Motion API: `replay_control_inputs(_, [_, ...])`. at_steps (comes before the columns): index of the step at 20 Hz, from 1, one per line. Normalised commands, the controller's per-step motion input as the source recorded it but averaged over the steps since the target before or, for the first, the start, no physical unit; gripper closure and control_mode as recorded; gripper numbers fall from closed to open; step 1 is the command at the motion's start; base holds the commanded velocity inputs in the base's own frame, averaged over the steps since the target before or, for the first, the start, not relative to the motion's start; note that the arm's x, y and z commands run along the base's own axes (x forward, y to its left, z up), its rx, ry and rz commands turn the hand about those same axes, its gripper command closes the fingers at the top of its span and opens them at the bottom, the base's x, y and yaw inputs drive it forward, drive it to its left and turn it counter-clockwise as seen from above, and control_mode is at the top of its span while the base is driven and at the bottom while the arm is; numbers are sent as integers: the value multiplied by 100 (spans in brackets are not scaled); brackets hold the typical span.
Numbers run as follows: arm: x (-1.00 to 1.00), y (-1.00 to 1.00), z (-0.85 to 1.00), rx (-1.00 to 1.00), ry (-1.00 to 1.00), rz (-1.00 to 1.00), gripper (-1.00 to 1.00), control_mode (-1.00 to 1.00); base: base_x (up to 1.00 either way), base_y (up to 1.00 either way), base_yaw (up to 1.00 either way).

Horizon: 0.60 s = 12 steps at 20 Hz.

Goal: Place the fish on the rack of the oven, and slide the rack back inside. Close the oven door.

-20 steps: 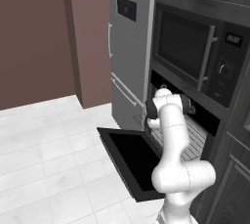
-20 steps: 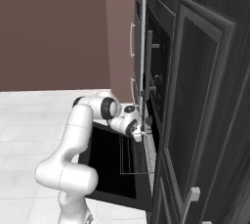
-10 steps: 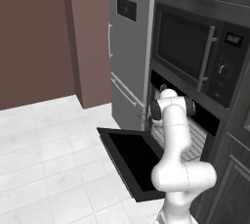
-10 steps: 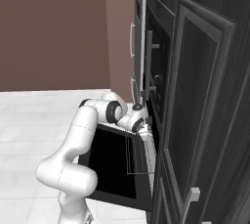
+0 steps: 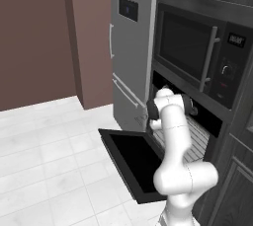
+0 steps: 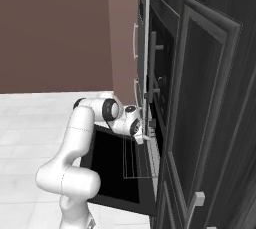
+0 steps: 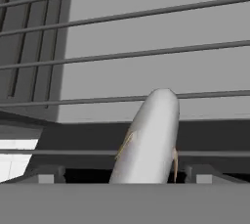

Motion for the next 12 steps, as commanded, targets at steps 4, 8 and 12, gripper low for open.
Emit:
replay_control_inputs(4, [-29,34,60,-4,-4,-11,-100,-100,0,0,0])
replay_control_inputs(8, [-35,0,100,-2,-3,-8,-100,-100,0,0,0])
replay_control_inputs(12, [-68,21,85,-6,-8,-2,-100,-100,0,0,0])
